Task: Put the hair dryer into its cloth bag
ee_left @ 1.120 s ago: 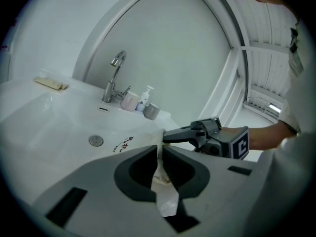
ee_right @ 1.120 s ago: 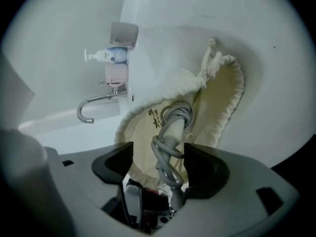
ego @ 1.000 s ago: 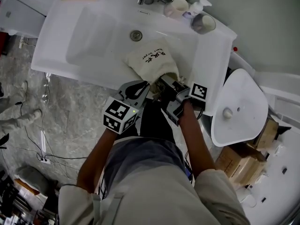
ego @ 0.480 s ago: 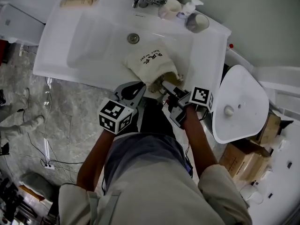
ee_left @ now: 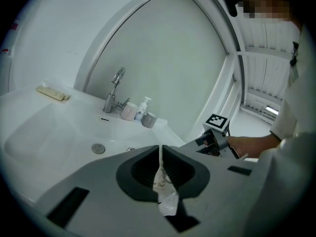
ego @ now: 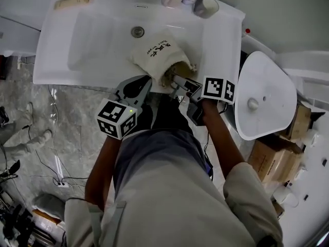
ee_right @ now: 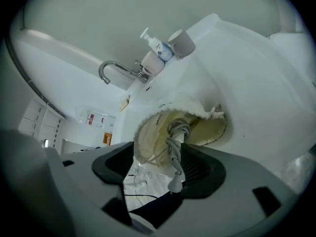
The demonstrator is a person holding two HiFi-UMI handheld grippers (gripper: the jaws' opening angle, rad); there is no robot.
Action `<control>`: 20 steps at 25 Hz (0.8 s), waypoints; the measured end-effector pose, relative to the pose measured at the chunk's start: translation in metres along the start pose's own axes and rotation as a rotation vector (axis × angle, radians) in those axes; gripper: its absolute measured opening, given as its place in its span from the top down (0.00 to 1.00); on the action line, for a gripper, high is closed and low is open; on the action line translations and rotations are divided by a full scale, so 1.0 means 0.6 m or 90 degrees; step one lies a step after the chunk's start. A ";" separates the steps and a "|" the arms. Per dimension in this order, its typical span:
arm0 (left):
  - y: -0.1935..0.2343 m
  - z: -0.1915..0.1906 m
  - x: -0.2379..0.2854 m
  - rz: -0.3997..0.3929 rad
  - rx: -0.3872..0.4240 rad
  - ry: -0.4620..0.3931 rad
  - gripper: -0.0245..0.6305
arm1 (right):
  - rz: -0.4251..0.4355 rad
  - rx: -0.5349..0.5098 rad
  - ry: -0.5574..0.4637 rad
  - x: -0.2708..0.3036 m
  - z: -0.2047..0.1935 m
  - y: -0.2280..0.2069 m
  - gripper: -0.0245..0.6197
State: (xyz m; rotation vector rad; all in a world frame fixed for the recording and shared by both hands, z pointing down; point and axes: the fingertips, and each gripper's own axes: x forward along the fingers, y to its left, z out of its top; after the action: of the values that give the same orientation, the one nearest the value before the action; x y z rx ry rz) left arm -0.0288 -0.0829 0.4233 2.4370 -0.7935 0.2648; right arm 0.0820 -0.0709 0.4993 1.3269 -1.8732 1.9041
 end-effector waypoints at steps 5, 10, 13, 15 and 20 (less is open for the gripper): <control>-0.014 0.011 -0.013 0.014 0.063 0.009 0.93 | -0.018 -0.041 -0.021 -0.029 0.005 0.004 0.49; -0.021 0.018 -0.020 0.002 0.042 -0.004 0.93 | -0.034 -0.104 -0.054 -0.057 0.007 0.018 0.49; -0.020 0.022 -0.024 0.007 0.038 -0.012 0.93 | -0.044 -0.144 -0.081 -0.077 0.019 0.030 0.51; -0.021 0.025 -0.028 0.009 0.035 -0.015 0.93 | -0.047 -0.164 -0.098 -0.092 0.026 0.039 0.52; -0.015 0.045 -0.047 0.036 0.020 -0.027 0.93 | -0.041 -0.222 -0.138 -0.122 0.036 0.070 0.59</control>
State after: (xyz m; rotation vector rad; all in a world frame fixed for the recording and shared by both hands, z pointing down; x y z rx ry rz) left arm -0.0457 -0.0783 0.3872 2.4599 -0.8832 0.2490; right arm 0.1077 -0.0648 0.4164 1.4970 -2.1096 1.3660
